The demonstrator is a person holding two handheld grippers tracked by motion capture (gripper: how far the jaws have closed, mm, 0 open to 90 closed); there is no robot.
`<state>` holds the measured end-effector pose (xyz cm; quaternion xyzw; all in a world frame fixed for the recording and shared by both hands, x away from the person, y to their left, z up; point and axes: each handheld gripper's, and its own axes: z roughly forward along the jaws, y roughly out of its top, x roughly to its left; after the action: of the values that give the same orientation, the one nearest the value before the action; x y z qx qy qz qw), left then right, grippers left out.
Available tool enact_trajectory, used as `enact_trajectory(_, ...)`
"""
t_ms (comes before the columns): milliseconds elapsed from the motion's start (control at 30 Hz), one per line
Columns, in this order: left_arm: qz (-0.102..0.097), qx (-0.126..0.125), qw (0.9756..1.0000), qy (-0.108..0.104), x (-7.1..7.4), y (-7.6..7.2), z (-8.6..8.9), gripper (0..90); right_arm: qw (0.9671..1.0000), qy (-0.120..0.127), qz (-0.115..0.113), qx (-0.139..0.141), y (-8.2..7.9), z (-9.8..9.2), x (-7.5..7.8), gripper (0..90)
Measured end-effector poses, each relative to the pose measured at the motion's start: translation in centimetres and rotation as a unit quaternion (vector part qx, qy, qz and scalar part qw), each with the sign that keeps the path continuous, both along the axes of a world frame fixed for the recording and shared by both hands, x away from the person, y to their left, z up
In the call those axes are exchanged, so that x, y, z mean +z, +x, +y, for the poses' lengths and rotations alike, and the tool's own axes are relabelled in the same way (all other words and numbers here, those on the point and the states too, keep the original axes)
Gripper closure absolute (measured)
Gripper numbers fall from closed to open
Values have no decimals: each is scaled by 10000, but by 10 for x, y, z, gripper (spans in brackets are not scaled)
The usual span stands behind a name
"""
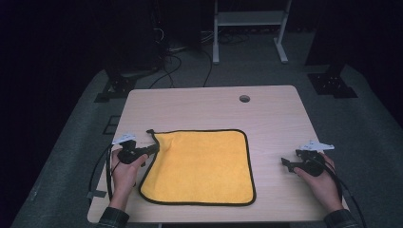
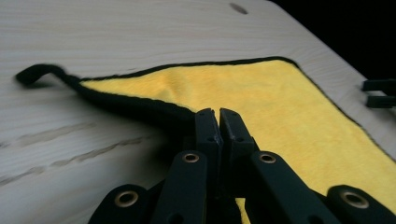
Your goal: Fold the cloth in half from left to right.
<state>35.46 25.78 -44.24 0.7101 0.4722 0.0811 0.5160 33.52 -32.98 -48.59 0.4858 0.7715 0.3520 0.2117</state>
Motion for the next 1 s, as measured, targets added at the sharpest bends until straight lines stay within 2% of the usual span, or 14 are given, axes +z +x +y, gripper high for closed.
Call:
enact_trajectory(133,24,-168,9996,-206,0,4,-10,872,10000,2,4,0,0,0,0,256)
enact_trajectory(500,60,-563,9978,-349,1,15,-40,872,10000,6,8,-5,0,0,0,255)
enact_trajectory(600,111,-664,9966,-477,0,17,-49,872,10000,5,8,-5,0,0,0,256)
enact_trajectory(1000,107,-1046,9932,-504,0,25,-82,873,10000,3,5,4,0,0,0,253)
